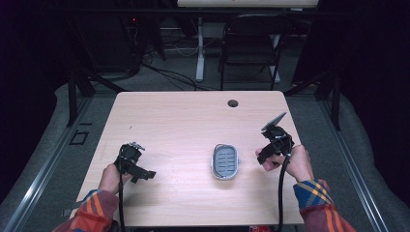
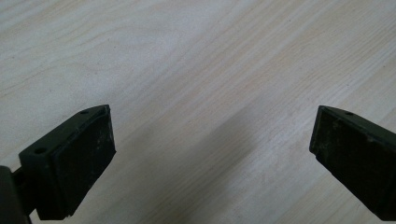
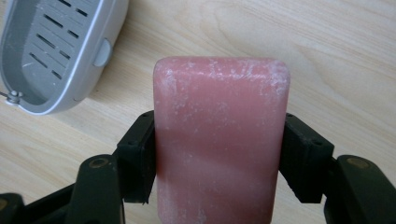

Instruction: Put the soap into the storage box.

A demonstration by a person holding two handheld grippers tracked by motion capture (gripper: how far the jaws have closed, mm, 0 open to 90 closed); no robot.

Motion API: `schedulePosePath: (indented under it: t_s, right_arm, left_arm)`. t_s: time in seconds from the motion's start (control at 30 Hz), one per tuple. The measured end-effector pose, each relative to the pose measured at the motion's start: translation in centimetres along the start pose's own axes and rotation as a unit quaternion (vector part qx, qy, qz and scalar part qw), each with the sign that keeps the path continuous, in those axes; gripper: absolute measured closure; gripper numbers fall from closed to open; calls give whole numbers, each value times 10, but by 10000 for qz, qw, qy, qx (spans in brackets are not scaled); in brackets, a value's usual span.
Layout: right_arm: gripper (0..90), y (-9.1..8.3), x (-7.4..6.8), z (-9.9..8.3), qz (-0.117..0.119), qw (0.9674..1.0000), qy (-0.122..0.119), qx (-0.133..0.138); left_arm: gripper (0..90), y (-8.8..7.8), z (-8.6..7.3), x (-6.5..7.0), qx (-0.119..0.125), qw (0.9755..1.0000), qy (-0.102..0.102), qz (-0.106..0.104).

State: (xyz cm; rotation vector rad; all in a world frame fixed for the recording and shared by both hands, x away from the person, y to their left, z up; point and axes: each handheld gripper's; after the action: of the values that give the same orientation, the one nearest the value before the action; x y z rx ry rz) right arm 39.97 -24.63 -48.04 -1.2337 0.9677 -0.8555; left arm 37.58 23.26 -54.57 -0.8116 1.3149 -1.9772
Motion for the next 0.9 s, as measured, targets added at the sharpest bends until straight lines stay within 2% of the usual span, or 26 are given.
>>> schedulePosePath:
  t_s: [0.27,0.4,0.43,0.57,0.63,0.7,0.73,0.9]
  right_arm:
    - [368,-5,-9,8,-63,9997,-214,-133]
    - [368,-7,-13,9,-79,9998,-199,-35]
    - [368,-10,-17,11,-107,9995,-299,-32]
    - [368,-11,-23,14,-151,9992,-362,19]
    - [368,-13,-28,20,-231,9983,-522,-128]
    - [368,-13,-34,24,-254,9982,-537,-67]
    - [367,-14,-37,26,-308,9975,-615,-150]
    - [368,-14,-48,32,-386,9959,-786,-235]
  left_arm:
    - [1,-1,-1,0,20,10000,-34,10]
    - [1,-1,-1,0,18,10000,-36,17]
    - [1,-1,-1,1,17,10000,-25,12]
    - [1,0,0,0,-4,10000,0,15]
    - [1,0,0,0,0,10000,-6,17]
    - [1,0,-1,0,18,10000,-28,24]
    - [1,-1,-1,0,20,10000,-15,24]
    - [1,-1,0,1,40,10000,17,36]
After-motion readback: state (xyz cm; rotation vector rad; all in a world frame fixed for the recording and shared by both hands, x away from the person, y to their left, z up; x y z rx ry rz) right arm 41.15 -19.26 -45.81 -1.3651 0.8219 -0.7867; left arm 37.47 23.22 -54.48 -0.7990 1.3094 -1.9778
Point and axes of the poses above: each handheld gripper's, and its own axes: y roughly forward along the jaws, z roughly out of its top, x roughly to its right, and after that the axes turned 7 degrees about -x, right-handed
